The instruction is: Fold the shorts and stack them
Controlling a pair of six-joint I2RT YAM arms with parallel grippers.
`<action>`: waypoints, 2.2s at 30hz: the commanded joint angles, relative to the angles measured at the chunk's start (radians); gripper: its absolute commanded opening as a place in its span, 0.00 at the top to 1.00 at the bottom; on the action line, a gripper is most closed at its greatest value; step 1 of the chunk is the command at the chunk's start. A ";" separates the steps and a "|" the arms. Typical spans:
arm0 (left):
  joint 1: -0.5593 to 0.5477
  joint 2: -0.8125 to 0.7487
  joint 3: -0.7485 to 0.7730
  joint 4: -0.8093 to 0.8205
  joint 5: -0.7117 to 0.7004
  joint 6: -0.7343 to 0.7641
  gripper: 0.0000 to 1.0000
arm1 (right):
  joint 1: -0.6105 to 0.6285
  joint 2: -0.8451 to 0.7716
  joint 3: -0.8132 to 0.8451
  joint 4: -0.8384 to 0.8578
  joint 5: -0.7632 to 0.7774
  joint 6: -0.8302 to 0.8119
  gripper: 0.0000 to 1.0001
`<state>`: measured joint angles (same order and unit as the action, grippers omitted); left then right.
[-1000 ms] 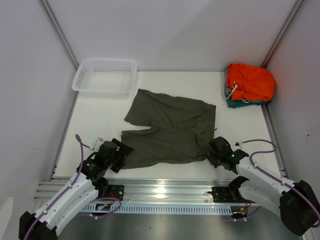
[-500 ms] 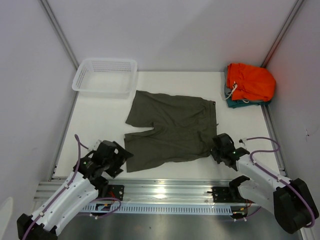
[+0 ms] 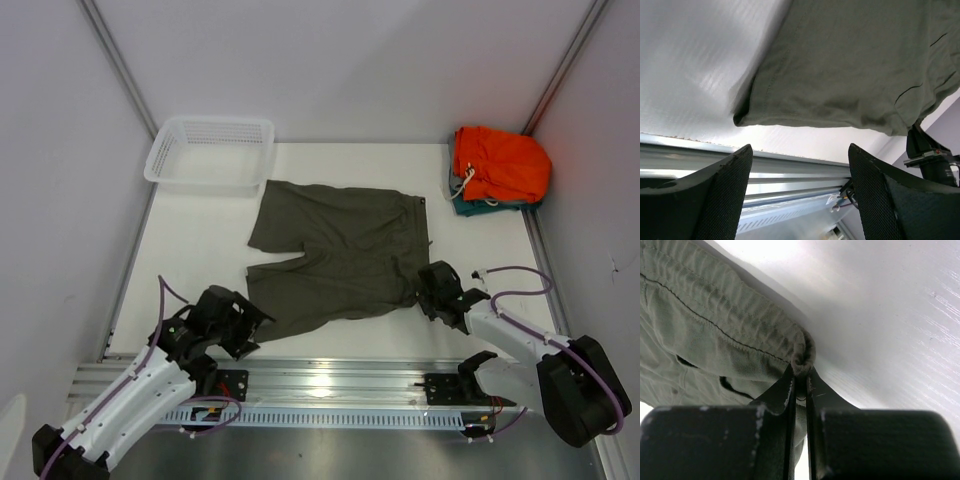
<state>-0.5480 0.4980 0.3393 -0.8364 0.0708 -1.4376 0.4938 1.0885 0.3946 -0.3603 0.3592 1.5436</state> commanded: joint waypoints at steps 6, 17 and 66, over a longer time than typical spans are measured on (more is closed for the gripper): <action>-0.055 0.082 -0.050 0.079 0.011 -0.070 0.24 | 0.017 0.001 0.020 -0.022 0.050 0.004 1.00; -0.053 0.074 -0.108 0.102 -0.066 -0.156 0.41 | 0.026 -0.050 0.012 -0.042 0.049 0.018 1.00; -0.055 0.337 0.226 -0.229 -0.247 -0.106 1.00 | 0.008 -0.300 0.285 -0.704 0.081 -0.139 1.00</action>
<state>-0.6003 0.8616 0.5056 -0.9199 -0.1047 -1.5681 0.5140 0.8074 0.6212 -0.9085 0.3557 1.4254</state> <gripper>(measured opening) 0.007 0.062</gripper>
